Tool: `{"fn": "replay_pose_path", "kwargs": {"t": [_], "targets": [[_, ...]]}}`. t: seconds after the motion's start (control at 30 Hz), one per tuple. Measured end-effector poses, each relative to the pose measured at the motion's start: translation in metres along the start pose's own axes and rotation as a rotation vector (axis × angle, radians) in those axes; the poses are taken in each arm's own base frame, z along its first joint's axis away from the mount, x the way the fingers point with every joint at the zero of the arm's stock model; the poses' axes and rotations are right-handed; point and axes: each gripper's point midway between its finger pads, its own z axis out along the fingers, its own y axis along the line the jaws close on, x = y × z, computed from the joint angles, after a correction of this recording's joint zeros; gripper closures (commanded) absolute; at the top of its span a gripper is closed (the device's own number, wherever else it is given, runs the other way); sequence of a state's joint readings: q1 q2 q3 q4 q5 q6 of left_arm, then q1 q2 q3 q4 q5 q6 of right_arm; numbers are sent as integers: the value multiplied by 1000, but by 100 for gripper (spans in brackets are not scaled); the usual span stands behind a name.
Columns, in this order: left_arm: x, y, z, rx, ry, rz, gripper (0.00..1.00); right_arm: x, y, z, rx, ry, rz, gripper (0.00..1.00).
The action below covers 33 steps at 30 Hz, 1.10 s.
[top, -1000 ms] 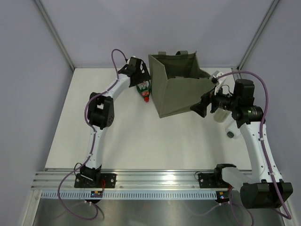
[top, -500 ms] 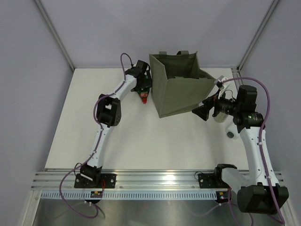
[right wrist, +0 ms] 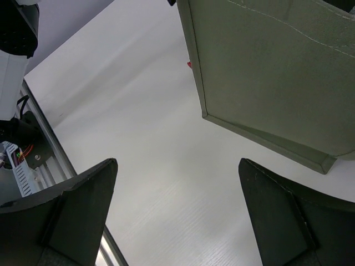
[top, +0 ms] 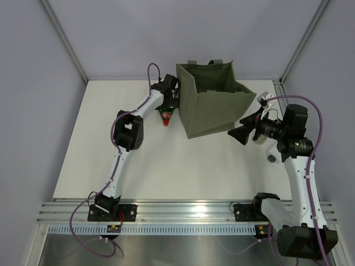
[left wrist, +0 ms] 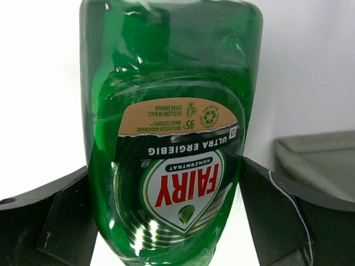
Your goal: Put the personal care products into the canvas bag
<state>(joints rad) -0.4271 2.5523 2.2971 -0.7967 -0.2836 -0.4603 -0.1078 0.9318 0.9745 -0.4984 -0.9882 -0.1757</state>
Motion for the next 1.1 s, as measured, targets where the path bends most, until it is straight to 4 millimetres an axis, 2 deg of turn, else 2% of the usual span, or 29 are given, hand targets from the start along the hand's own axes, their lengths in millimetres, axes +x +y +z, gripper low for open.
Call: {"fn": "replay_pose_path", "kwargs": {"t": [0.03,0.1,0.13,0.23,0.53,0.67,0.7,0.77,0.8,0.97,1.1], "targets": [[2,1,-1,1,4,9,70,-1,1,-1,-1,-3,-5,0],[7,2,-5,12,14,23,78,0,4,-3,0,0,-7,0],[13,3,-8,20,26,26,86,2,5,-4,0,3,-6,1],[32,8,-19,63,58,18,98,6,8,-6,-5,15,0,1],[113,44,-78,228,155,-76,100,9,23,-12,-35,18,-5,1],[144,54,-98,247,166,-73,64,12,25,-11,-53,29,12,0],[151,54,-102,249,169,-66,46,13,24,-11,-55,32,17,1],[159,52,-108,252,169,-51,31,14,23,-10,-55,36,24,1],[162,53,-109,248,164,-46,19,14,22,-10,-56,38,27,1],[165,58,-111,207,152,-30,1,14,21,-9,-55,39,29,1],[160,68,-111,133,168,-2,1,15,21,-9,-53,39,28,1]]}}
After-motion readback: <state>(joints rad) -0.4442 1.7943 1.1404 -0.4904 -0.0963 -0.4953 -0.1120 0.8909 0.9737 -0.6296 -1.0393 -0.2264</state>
